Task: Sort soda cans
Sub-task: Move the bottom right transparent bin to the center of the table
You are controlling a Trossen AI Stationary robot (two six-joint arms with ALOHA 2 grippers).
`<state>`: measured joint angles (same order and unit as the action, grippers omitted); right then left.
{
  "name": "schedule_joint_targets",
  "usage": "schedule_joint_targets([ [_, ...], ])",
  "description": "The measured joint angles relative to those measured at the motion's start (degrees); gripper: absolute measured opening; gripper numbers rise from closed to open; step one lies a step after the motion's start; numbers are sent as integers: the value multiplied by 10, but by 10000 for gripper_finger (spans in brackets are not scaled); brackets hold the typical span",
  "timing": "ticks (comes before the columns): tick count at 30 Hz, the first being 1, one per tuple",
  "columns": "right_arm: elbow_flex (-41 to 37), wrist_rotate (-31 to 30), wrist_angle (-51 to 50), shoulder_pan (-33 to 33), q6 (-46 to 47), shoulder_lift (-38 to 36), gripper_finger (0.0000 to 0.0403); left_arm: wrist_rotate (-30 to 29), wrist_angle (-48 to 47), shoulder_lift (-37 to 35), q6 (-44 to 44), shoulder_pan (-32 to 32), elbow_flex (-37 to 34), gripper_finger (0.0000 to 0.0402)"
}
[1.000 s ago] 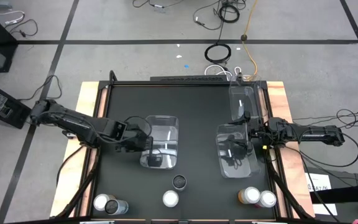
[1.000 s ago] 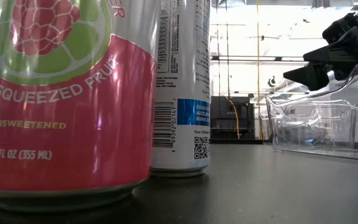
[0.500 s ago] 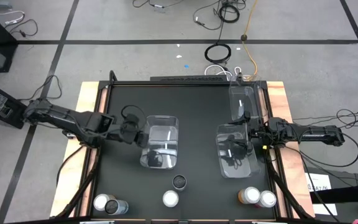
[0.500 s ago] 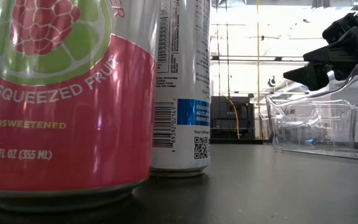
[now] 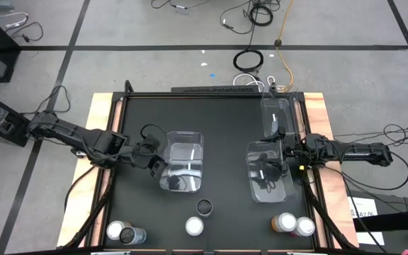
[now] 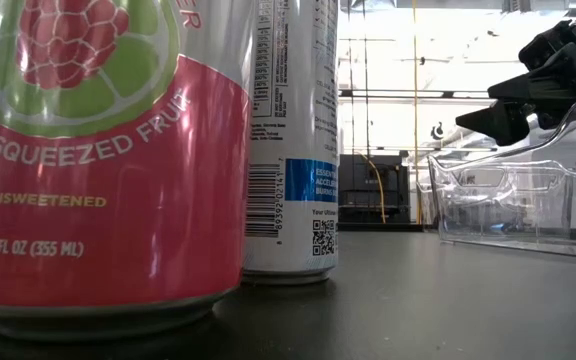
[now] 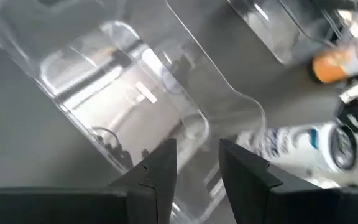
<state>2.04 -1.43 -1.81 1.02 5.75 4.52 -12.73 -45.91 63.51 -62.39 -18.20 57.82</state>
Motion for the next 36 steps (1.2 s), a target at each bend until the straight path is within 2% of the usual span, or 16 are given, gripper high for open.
schedule_joint_targets([
  [12,0,1,4,0,8,0,389,18,0,-3,-2,0,0,128],
  [20,0,15,3,0,189,0,389,18,11,-3,-2,0,0,128],
  [27,0,-17,20,0,225,0,389,17,12,-3,-2,0,0,128],
  [29,0,-17,53,0,220,0,389,17,23,-2,9,0,0,128],
  [33,8,-18,136,0,179,3,389,16,49,-2,84,0,0,128],
  [36,53,-34,119,0,138,20,389,15,67,-2,135,0,0,128],
])
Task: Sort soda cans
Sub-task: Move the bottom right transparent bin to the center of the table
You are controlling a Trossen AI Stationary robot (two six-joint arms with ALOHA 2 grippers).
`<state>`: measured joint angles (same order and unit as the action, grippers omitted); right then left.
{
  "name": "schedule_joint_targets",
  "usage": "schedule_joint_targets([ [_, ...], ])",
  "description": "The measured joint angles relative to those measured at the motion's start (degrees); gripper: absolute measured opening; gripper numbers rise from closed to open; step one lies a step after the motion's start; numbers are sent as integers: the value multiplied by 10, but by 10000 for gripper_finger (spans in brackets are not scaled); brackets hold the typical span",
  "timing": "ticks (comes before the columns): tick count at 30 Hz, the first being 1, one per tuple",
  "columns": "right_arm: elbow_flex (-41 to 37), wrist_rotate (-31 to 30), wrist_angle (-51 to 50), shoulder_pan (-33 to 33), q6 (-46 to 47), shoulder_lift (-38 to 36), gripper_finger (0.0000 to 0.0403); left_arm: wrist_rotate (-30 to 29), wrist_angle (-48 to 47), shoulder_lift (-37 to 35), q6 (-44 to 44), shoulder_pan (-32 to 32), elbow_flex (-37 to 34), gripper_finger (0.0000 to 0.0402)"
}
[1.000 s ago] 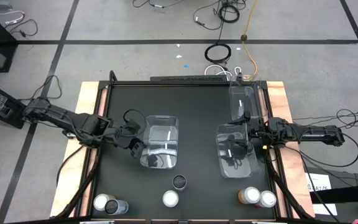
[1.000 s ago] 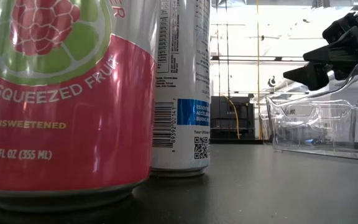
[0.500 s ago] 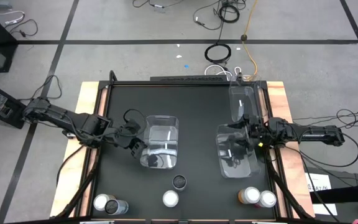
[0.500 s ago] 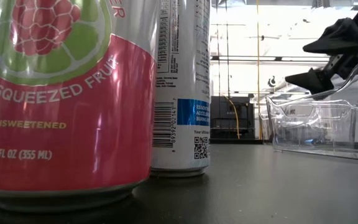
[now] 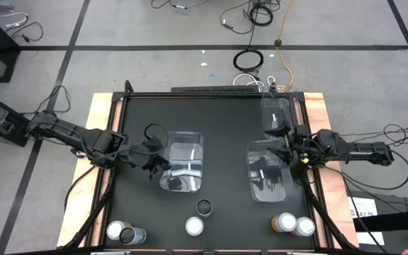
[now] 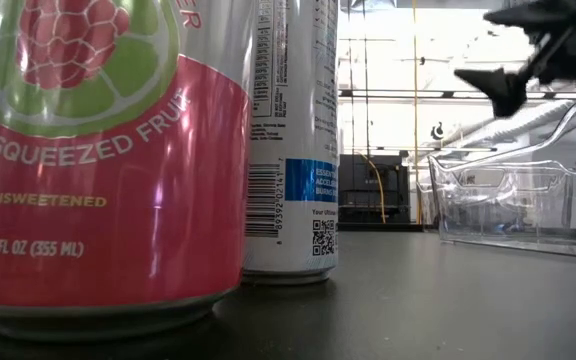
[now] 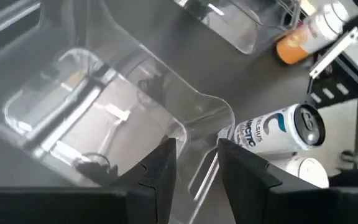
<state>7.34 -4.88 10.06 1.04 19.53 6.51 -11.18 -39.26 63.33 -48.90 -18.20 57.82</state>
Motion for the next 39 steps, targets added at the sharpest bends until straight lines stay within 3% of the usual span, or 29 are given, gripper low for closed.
schedule_joint_targets([
  [7,196,-43,-202,0,-47,134,389,-1,-8,-2,101,8,0,128],
  [14,436,-90,-520,0,140,363,389,-3,-8,-2,224,23,0,128],
  [23,609,-91,-664,0,335,576,389,-3,-24,-2,239,53,0,128],
  [28,664,-102,-808,-15,443,627,389,-3,-98,-3,239,70,0,128],
  [33,667,-91,-906,-67,558,626,389,1,-138,-9,238,74,0,128],
  [39,630,-85,-940,-149,683,591,379,2,-136,-38,238,74,0,128],
])
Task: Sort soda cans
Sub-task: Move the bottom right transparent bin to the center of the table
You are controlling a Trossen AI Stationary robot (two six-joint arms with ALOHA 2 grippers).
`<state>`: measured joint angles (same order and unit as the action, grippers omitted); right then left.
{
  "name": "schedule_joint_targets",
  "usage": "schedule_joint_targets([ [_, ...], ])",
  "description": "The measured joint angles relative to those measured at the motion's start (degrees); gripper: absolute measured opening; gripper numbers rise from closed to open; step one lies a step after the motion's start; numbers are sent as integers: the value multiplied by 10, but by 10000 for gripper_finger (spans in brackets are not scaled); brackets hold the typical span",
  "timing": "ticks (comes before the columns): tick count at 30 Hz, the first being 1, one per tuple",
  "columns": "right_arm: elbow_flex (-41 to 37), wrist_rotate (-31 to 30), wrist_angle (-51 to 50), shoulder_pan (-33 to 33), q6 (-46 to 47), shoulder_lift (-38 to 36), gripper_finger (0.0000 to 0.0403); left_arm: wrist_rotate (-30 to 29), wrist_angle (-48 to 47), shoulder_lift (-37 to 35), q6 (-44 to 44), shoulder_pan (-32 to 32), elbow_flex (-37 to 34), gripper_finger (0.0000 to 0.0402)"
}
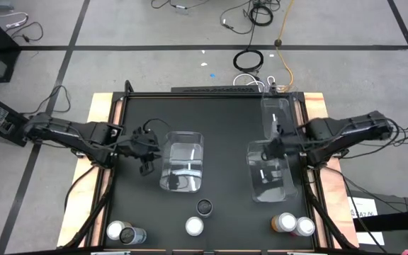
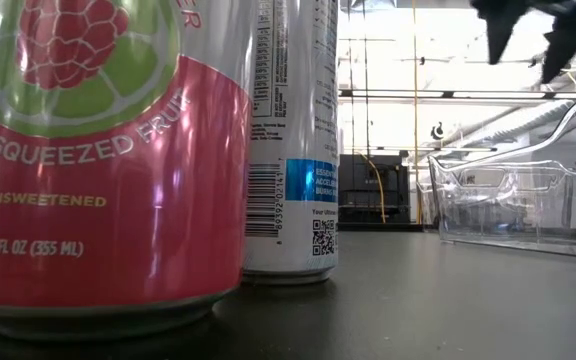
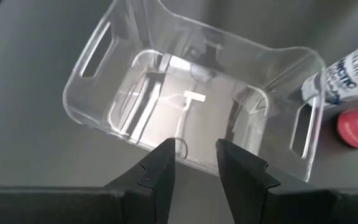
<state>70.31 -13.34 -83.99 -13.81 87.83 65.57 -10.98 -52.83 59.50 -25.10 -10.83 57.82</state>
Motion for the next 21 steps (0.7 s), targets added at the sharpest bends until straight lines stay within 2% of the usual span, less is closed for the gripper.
schedule_joint_targets([
  [3,-47,8,3,-18,34,-18,367,0,3,-14,0,0,0,128],
  [9,-158,56,31,-10,19,-36,333,0,45,-25,0,0,0,128],
  [16,-287,104,131,5,36,-83,293,0,98,-25,-1,0,0,128],
  [21,-288,102,140,8,43,-82,247,-2,110,-26,-16,-1,0,128],
])
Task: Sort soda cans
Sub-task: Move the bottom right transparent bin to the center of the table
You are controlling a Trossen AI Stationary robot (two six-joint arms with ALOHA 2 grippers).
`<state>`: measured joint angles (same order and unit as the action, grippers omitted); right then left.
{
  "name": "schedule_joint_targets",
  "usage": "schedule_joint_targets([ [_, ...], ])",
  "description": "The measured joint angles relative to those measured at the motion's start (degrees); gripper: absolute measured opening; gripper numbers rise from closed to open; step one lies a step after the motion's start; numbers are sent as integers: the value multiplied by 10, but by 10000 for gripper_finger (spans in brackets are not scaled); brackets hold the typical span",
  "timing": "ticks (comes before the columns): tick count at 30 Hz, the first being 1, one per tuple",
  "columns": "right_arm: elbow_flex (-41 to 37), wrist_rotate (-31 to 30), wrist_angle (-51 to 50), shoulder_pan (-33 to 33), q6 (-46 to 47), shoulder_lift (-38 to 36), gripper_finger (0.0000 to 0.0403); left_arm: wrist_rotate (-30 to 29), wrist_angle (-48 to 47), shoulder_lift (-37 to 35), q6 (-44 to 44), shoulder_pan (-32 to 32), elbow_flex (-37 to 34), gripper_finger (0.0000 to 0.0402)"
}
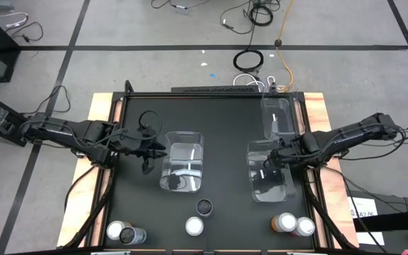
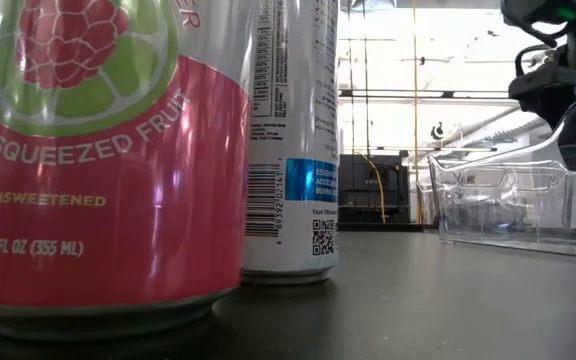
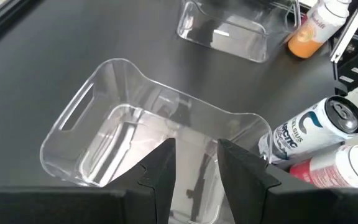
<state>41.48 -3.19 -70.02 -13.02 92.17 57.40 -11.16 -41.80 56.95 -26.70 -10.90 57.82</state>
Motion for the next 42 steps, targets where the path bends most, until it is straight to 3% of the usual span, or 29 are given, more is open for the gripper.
schedule_joint_targets([
  [12,0,-1,6,1,44,7,13,7,8,0,0,0,0,128],
  [20,0,-27,105,1,83,20,2,19,6,0,0,0,0,128],
  [32,5,-63,301,22,121,121,1,95,-1,-2,1,0,0,128],
  [42,138,-50,235,95,-29,226,0,97,-51,-62,5,0,0,128],
])
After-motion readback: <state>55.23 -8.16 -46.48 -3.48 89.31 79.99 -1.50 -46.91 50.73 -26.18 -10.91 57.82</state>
